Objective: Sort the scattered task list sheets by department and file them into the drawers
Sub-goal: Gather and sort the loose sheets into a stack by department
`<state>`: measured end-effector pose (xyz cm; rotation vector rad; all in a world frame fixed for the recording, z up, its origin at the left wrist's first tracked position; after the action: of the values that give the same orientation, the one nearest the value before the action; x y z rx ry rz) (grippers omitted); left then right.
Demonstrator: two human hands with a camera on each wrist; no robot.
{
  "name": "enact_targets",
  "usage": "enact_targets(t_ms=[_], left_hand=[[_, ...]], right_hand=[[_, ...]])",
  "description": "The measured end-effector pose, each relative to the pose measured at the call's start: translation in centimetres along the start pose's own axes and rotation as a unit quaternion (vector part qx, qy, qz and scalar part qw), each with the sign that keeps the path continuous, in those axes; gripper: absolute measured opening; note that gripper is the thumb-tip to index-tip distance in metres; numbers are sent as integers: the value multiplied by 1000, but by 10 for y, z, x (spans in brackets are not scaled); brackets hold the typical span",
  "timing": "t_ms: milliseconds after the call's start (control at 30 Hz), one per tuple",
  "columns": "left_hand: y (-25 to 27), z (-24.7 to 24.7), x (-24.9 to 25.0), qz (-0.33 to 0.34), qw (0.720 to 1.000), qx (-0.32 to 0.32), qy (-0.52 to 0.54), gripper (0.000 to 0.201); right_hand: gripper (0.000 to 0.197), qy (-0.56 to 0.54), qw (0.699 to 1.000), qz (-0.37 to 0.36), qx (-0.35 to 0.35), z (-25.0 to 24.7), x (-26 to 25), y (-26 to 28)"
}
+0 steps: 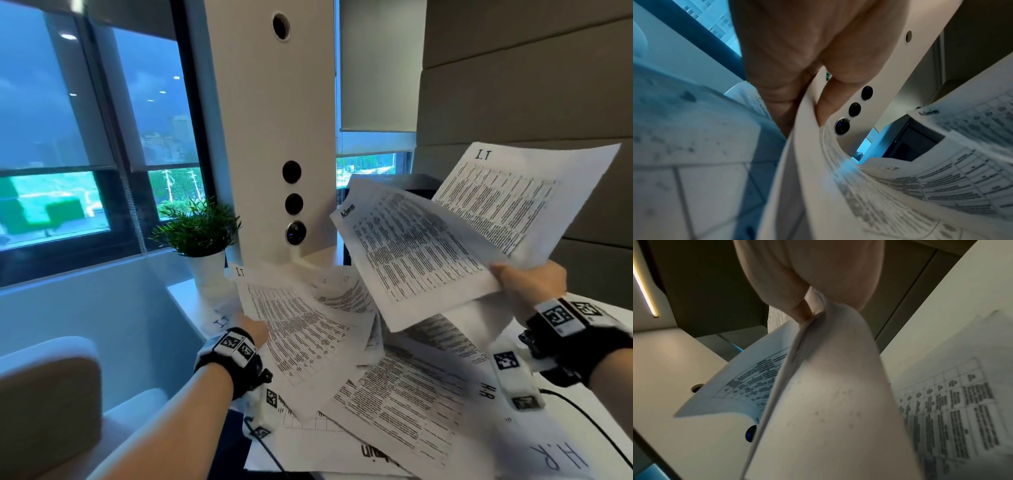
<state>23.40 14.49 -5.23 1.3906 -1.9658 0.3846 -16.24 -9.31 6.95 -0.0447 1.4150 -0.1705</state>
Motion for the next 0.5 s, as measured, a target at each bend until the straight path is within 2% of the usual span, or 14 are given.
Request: enact_targets(t_ms=[67,133,233,333,367,433,500], left_hand=[[2,1,3,8,1000,0,-15,19],[-2,4,2,13,1000,-3,-28,28],[-5,4,3,22,999,-4,-29,10],[-6,3,1,-1,1000,-7,-1,12],[-4,3,-1,-19,999,-14,32,21],[-5,6,-5,-39,990,-27,130,64],[-10,13,-7,-39,972,-66,223,86]], right_hand=[[55,-29,999,11,-15,11,-3,3],[53,-54,998,15,-35,25,-8,4],[51,-89,994,30,-57,52,-13,3],[46,-72,991,53,-100,79,-2,6],[44,-46,990,62,-120,87,7,9],[37,5,987,74,-145,98,27,17],[36,35,986,81,-145,102,48,26]])
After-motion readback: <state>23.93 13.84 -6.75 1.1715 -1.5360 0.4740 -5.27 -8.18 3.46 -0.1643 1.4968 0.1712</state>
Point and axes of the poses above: each hand's wrist, its own y-axis away from the middle knuckle, its own z-axis out of the palm, x = y × z, the point moved 6 cm from there along -y, towards the middle knuckle, and after that the axes turned 13 degrees about -y, right-handed, at the moved point
